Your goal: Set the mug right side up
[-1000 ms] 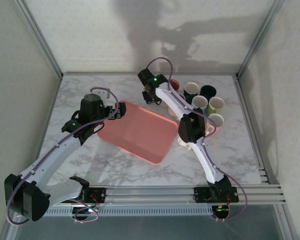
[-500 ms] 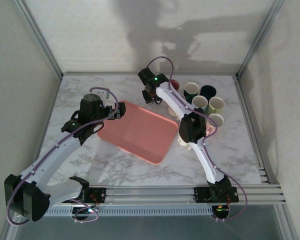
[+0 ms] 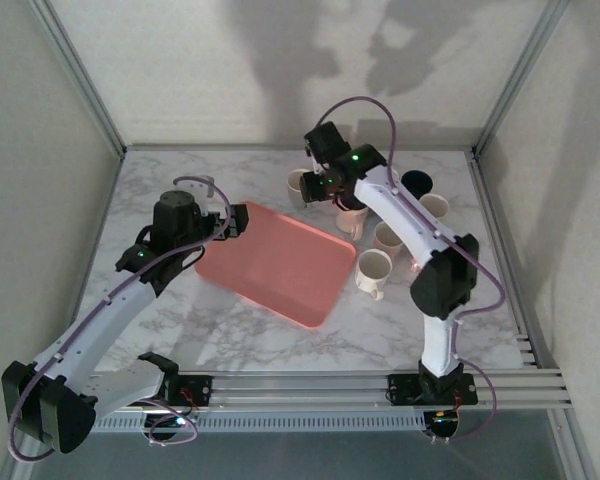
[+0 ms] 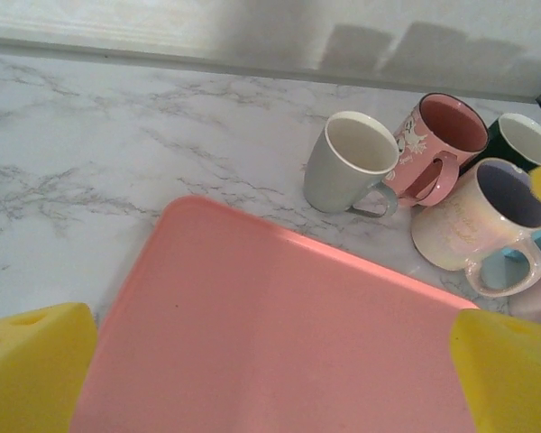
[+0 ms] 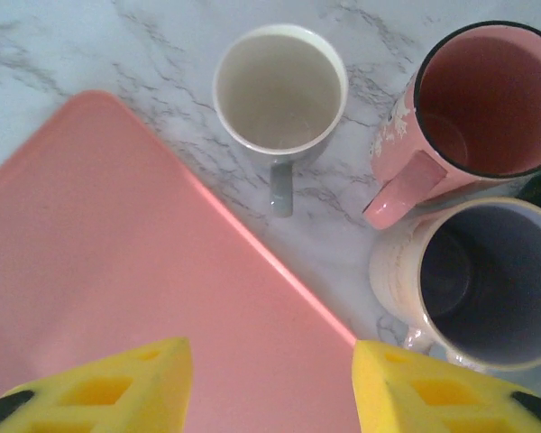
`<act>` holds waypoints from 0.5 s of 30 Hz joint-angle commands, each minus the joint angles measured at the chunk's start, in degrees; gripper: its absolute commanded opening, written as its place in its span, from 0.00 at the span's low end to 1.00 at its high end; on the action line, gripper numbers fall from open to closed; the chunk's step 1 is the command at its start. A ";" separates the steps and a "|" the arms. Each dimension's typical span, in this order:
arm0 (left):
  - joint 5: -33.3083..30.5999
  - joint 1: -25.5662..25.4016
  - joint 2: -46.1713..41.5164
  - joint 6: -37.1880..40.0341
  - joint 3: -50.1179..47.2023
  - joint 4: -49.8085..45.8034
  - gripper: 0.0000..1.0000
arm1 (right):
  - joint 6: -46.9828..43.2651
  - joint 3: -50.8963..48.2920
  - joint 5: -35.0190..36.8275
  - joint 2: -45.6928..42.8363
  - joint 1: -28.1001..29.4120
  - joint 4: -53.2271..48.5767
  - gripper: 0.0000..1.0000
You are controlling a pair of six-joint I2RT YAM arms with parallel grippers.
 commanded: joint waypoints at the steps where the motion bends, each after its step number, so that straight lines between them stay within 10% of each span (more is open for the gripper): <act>1: -1.47 0.72 -1.40 -1.02 -2.45 1.81 1.00 | -2.60 -6.03 -3.48 -4.59 -0.18 6.00 0.54; 6: -5.06 1.09 -4.24 1.52 -7.54 8.50 0.99 | -1.86 -16.89 -11.41 -13.34 -2.90 15.66 0.64; 10: -8.76 2.91 -7.47 4.39 -13.09 15.66 0.99 | -2.12 -24.37 -12.30 -19.32 -5.66 21.69 0.99; 15: -14.86 8.26 -7.08 7.38 -16.97 21.55 1.00 | -3.99 -31.00 -11.08 -25.25 -10.26 25.43 0.99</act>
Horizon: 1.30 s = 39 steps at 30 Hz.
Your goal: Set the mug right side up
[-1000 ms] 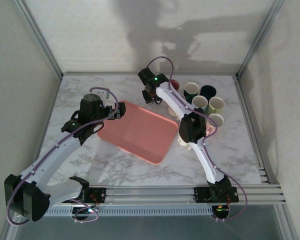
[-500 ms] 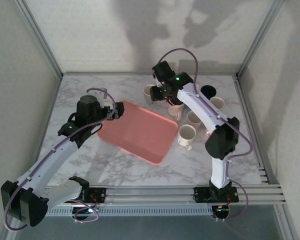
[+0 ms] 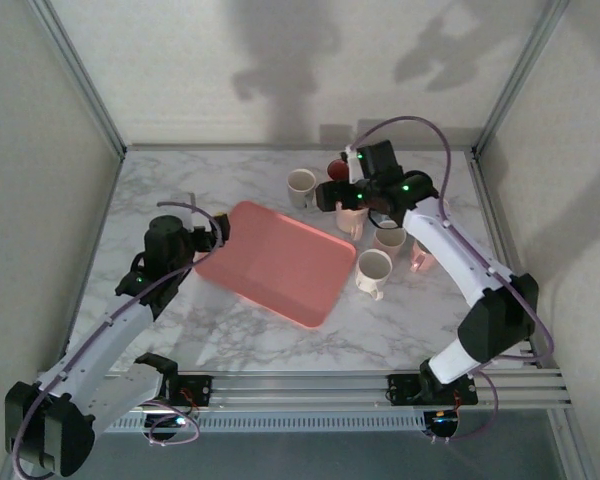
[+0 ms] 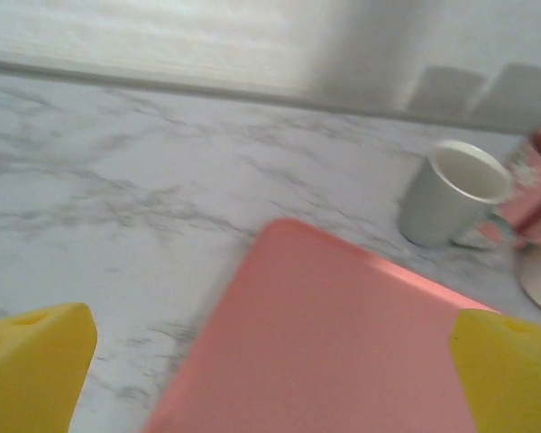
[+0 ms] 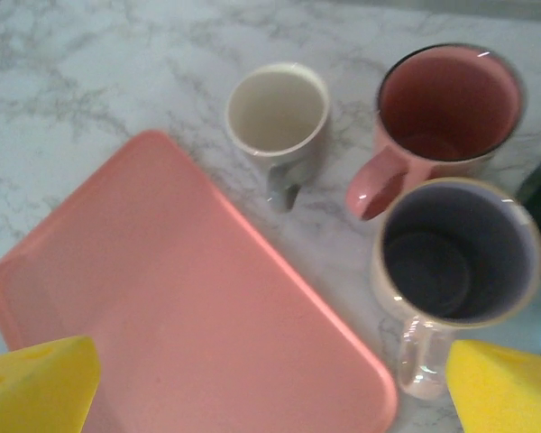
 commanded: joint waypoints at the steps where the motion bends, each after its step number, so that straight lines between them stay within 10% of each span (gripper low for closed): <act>1: -6.07 5.11 0.11 2.95 -2.24 7.38 1.00 | -2.31 -4.01 0.11 -4.61 -2.94 6.20 0.99; 10: 4.54 24.77 4.87 0.12 -9.27 25.20 0.99 | -3.59 -15.30 -1.77 -12.46 -11.38 16.02 0.99; 39: 6.47 17.90 32.52 6.53 -23.31 69.51 1.00 | -9.03 -24.37 -2.46 -15.67 -23.85 31.09 0.99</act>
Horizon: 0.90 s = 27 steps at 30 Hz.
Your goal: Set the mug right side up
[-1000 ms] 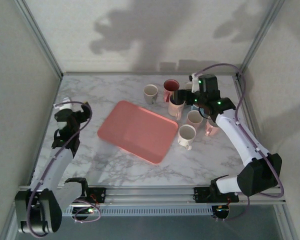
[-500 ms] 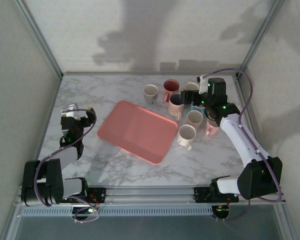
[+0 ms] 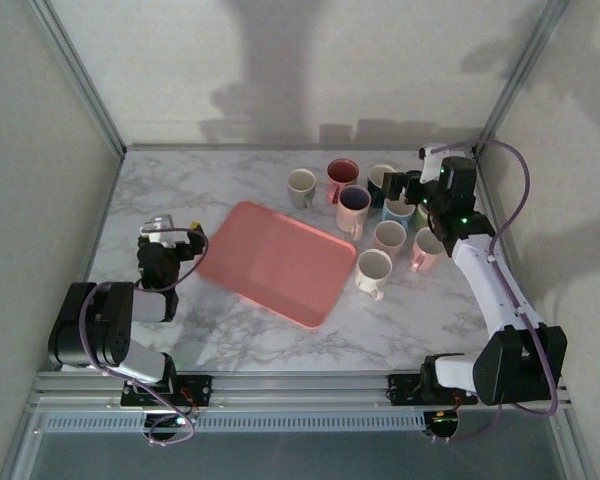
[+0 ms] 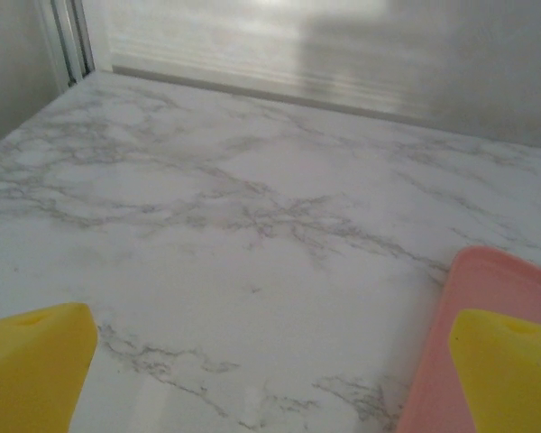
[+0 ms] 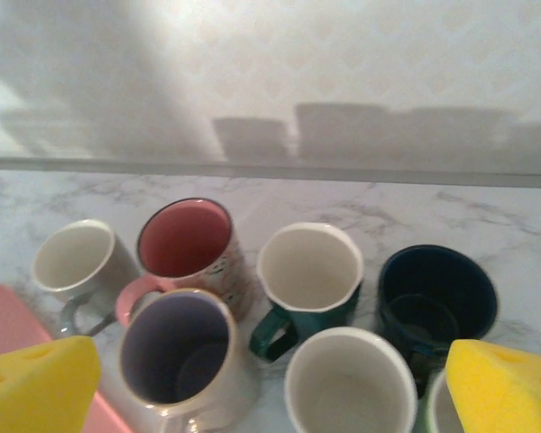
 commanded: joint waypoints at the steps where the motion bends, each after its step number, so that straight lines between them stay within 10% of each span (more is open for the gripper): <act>1: -2.62 -0.18 1.18 -0.19 -1.29 6.66 1.00 | -0.65 -2.30 1.91 -1.10 -2.11 3.95 0.99; 27: -5.68 -0.34 1.78 -1.14 -1.19 7.01 0.99 | -3.24 -29.92 6.10 -4.61 -3.40 28.69 0.99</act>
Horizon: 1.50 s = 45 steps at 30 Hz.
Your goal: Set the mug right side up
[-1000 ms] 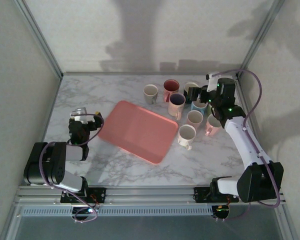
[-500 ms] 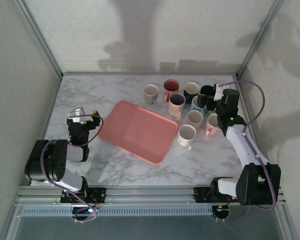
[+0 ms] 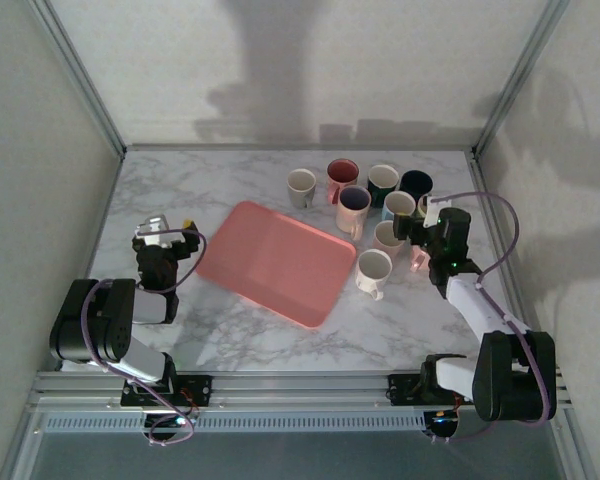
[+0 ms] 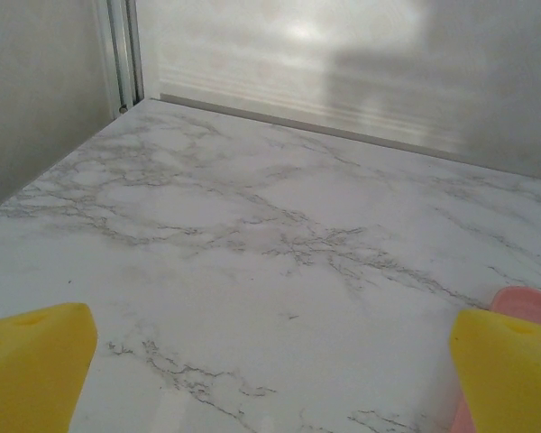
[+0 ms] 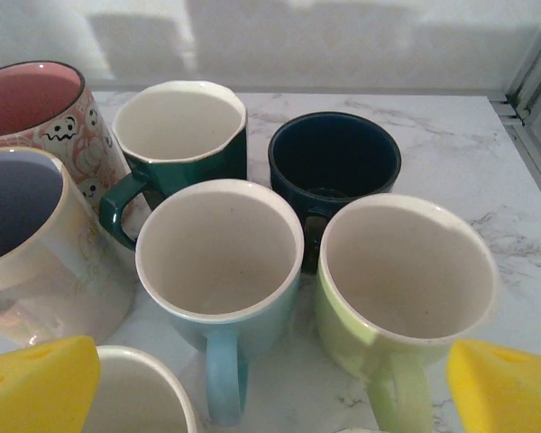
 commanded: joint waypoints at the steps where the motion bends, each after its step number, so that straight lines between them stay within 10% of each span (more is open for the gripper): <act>1: -0.78 -0.31 0.38 -0.86 -0.48 2.51 0.99 | 1.17 -2.96 -0.85 0.40 -0.28 7.84 0.99; 45: -0.79 -0.29 0.34 -0.90 -0.50 2.47 1.00 | 2.26 -13.73 -1.49 19.12 -0.15 35.79 0.99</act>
